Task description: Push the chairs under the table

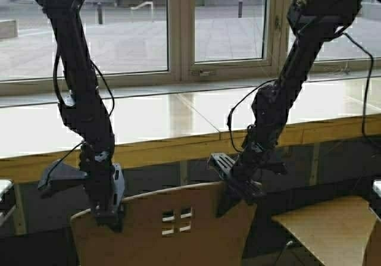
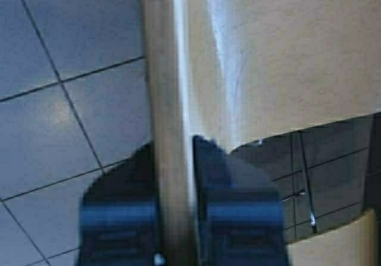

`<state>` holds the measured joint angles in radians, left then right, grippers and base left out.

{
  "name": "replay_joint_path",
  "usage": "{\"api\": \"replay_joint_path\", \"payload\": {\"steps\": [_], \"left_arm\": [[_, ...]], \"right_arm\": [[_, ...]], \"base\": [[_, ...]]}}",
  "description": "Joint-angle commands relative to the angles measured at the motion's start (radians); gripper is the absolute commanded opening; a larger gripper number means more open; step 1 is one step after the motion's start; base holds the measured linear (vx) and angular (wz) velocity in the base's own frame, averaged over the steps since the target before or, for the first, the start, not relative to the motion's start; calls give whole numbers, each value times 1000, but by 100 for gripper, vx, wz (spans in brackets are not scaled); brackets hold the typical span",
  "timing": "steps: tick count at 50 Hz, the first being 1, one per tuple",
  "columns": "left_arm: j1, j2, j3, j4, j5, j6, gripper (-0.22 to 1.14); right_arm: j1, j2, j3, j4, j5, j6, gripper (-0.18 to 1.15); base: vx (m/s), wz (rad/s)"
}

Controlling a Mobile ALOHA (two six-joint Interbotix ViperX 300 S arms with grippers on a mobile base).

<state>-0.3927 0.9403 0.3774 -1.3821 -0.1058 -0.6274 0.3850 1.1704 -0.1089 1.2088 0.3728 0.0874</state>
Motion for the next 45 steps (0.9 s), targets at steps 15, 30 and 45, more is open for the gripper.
{"api": "replay_joint_path", "payload": {"steps": [15,30,45], "left_arm": [[12,49,-92,25,-12,132,3],[14,52,-117,28,-12,181,3],[37,67,-135,29,-12,183,3]], "right_arm": [[-2,61,-17,-29,-8,-58,4],[-9,67,-2,-26,-14,-58,4],[-11,74,-20,-26,-14,-57,4]], "base": [[18,10],[18,13],[18,5]]}}
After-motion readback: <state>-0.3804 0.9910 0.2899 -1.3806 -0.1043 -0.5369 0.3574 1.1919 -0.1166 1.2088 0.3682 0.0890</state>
